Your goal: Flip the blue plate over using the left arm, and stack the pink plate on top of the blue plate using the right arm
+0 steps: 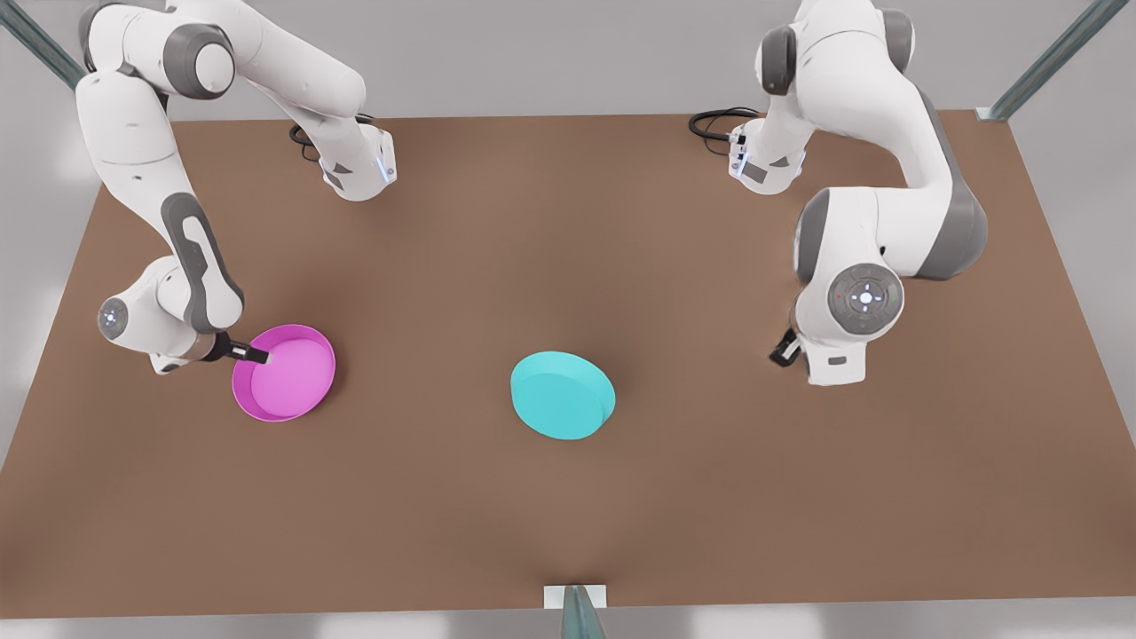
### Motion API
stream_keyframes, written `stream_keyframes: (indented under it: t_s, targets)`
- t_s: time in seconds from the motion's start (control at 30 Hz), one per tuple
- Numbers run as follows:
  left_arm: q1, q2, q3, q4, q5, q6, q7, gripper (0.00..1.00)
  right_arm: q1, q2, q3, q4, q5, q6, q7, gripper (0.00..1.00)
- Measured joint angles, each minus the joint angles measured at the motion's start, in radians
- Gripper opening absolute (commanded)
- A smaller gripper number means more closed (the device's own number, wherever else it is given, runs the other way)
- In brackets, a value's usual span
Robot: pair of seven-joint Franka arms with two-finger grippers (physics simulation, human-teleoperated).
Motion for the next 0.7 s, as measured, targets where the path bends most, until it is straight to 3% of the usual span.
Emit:
stream_keyframes:
  t_s: [0.07,0.17,0.2,0.23,0.27,0.3,0.33,0.43,0.7]
  targets:
    - [0.038,-0.001,0.008,0.001,0.0,0.012,0.105,1.0,-0.004,0.01,0.0,0.008,0.013,0.007,-0.008,1.0]
    - [0.097,-0.006,0.015,0.0,-0.018,0.024,0.241,1.0,-0.005,0.013,0.001,0.014,0.028,0.011,-0.021,0.82]
    - [0.17,-0.026,-0.036,-0.002,-0.023,0.027,0.278,1.0,-0.004,0.011,0.001,0.015,0.031,0.011,-0.025,0.75]
    - [0.388,-0.078,-0.313,-0.029,0.017,0.036,0.306,1.0,-0.003,0.01,0.002,0.015,0.034,0.011,-0.029,0.59]
    - [0.594,-0.168,-0.588,-0.16,0.085,0.073,0.329,1.0,-0.001,0.008,0.003,0.015,0.037,0.01,-0.034,0.4]
    - [0.716,-0.248,-0.743,-0.291,0.135,0.118,0.351,1.0,0.001,0.007,0.003,0.016,0.042,0.009,-0.041,0.3]
    - [0.768,-0.289,-0.826,-0.365,0.171,0.155,0.372,1.0,0.002,0.007,0.003,0.016,0.052,0.007,-0.054,0.24]
    - [0.789,-0.277,-0.903,-0.358,0.236,0.193,0.426,1.0,-0.006,0.01,0.004,0.022,0.058,-0.002,-0.087,0.21]
    - [0.791,-0.277,-0.917,-0.346,0.223,0.185,0.54,1.0,0.002,-0.011,0.063,0.192,0.163,-0.195,-0.134,0.21]
